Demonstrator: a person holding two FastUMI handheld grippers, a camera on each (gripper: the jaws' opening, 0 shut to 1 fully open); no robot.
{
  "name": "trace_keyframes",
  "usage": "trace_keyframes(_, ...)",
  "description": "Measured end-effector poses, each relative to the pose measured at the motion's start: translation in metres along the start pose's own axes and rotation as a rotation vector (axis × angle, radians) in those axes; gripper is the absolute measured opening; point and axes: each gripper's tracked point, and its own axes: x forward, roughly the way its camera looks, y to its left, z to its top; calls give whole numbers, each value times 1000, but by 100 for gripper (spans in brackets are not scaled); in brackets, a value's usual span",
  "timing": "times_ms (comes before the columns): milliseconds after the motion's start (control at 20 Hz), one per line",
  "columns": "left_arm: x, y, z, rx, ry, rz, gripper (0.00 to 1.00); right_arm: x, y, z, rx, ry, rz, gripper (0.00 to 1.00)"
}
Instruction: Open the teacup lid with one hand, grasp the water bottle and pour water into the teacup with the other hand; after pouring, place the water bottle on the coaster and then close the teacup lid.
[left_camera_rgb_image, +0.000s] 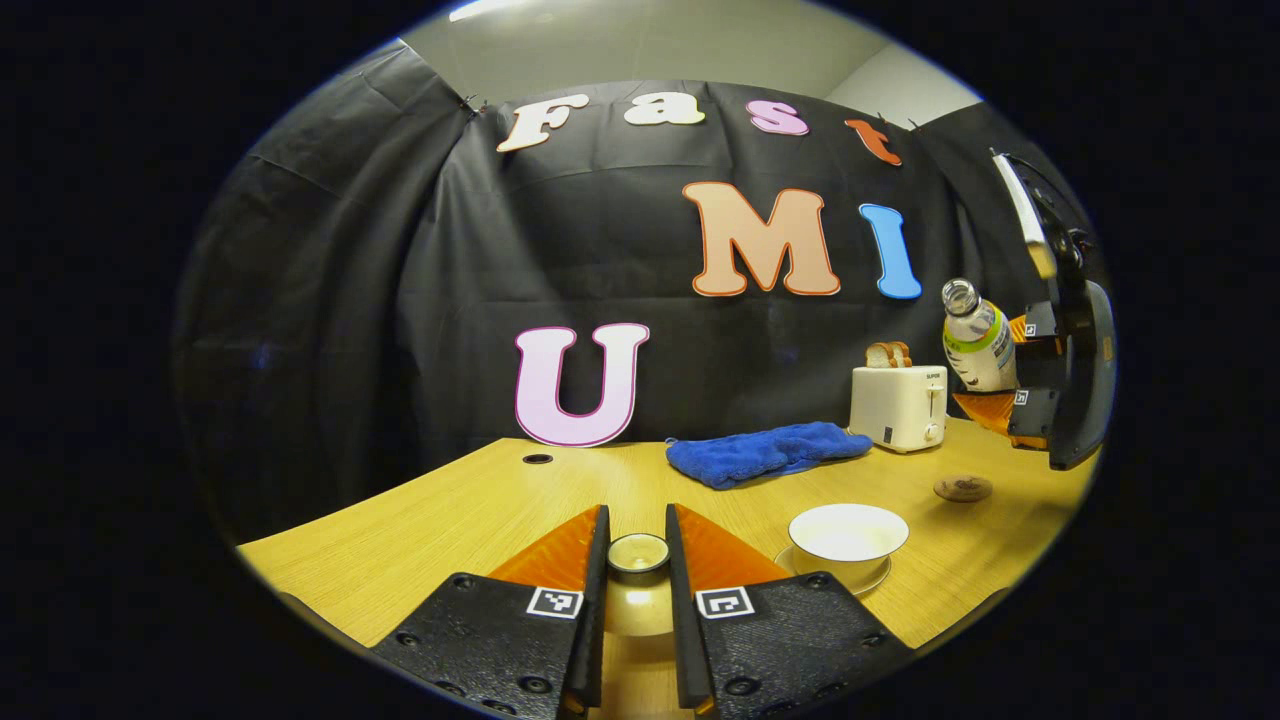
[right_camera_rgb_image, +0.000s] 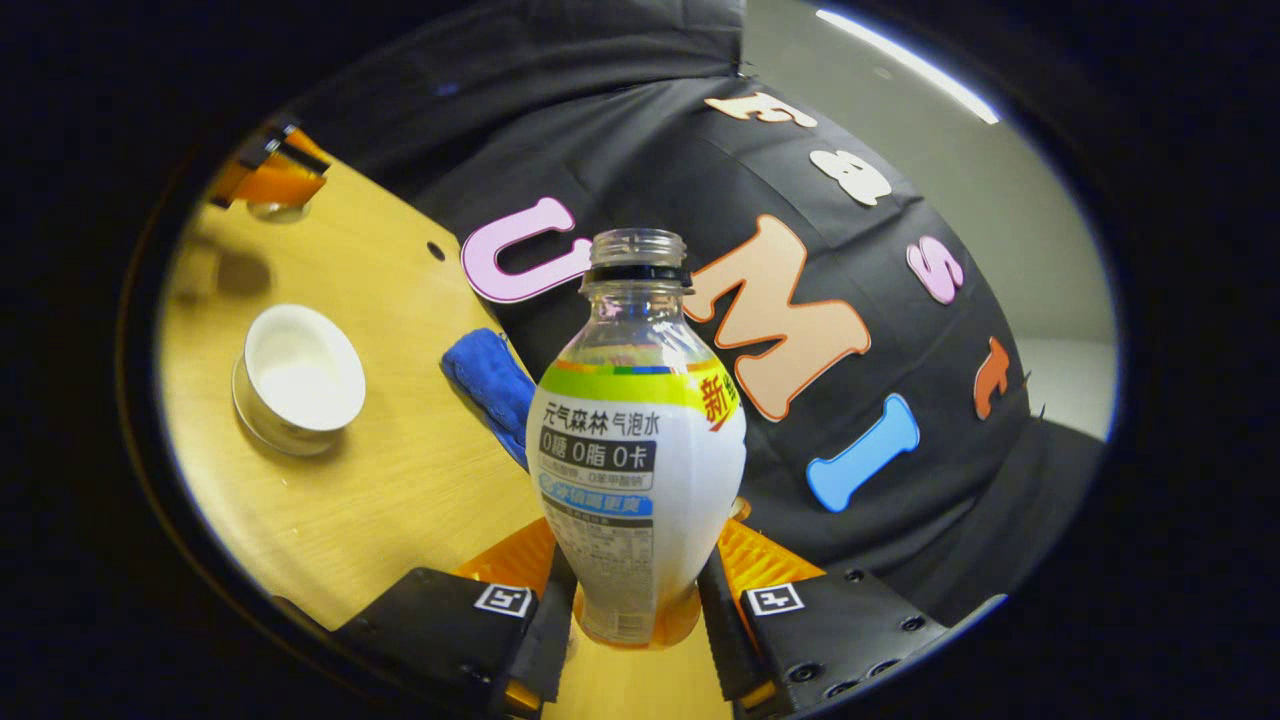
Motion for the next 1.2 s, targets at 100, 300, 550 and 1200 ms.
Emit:
trace_keyframes(100,0,0,0,0,0,0,27,4,6,3,-106,-33,-14,58)
trace_keyframes(300,0,0,1,-1,1,0,26,3,39,-4,-244,-36,15,59)
trace_keyframes(550,-1,0,0,-1,1,0,26,3,64,-6,-433,-73,-6,58)
trace_keyframes(1200,0,1,0,-1,1,1,26,2,64,-5,-665,-122,-108,54)
